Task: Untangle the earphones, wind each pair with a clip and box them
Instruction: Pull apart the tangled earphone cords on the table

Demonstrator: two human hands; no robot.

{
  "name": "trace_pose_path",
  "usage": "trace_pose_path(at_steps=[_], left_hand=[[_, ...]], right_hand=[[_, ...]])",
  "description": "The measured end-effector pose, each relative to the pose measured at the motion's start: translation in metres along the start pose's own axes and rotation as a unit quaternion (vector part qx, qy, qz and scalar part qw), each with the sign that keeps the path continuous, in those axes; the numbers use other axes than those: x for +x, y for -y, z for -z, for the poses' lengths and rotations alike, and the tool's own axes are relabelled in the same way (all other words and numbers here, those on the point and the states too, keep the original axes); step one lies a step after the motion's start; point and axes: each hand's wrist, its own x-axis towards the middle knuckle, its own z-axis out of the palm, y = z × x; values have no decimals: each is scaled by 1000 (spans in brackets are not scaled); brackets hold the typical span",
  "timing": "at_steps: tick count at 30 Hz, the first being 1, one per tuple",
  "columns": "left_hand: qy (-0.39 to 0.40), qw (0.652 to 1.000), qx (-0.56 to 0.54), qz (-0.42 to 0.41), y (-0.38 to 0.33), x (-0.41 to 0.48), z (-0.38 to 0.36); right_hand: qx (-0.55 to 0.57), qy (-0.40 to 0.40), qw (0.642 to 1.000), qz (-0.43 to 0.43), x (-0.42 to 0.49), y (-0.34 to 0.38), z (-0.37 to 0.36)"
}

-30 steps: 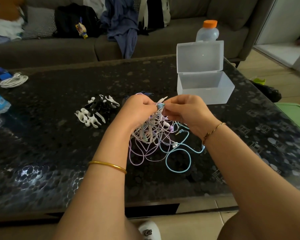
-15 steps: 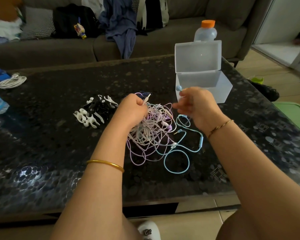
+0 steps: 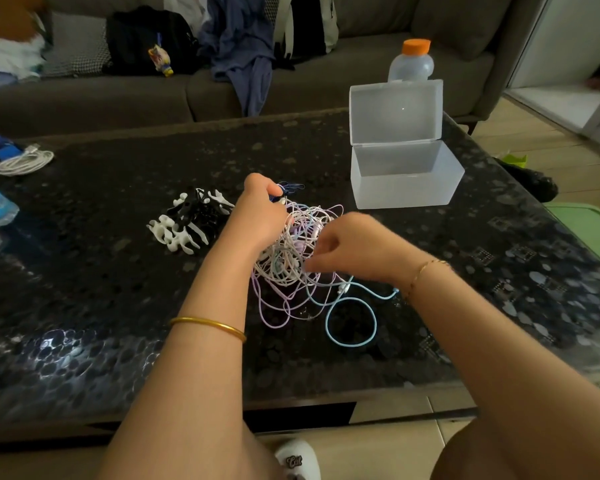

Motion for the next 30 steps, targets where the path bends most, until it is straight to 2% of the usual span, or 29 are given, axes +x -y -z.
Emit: trace_pose_path(at_steps=[3, 9, 13, 16, 18, 22, 26, 28, 30], left_hand=[[-6, 1000, -8, -14, 0, -2, 2], [23, 999, 7, -40, 1, -5, 8], [116, 989, 59, -71, -2, -10, 9], [181, 973, 116, -90, 4, -10, 8], [175, 966, 165, -94, 7, -8, 7], [130, 964, 206, -111, 11, -6, 2], [114, 963, 217, -109, 12, -5, 0], [116, 967, 202, -101, 12, -5, 0], [109, 970, 197, -97, 11, -5, 0]], right_hand=[[-87, 34, 996, 12, 4, 4, -15], [-103, 38, 994, 23, 9, 1, -19], [45, 49, 998, 2, 5, -2, -1], [179, 43, 982, -38, 6, -5, 11], [255, 8, 965, -55, 5, -6, 15], [320, -92, 942, -37, 2, -7, 20], [256, -214, 942, -24, 3, -11, 21], [309, -266, 912, -39, 4, -10, 21], [482, -262, 834, -57, 3, -7, 25]])
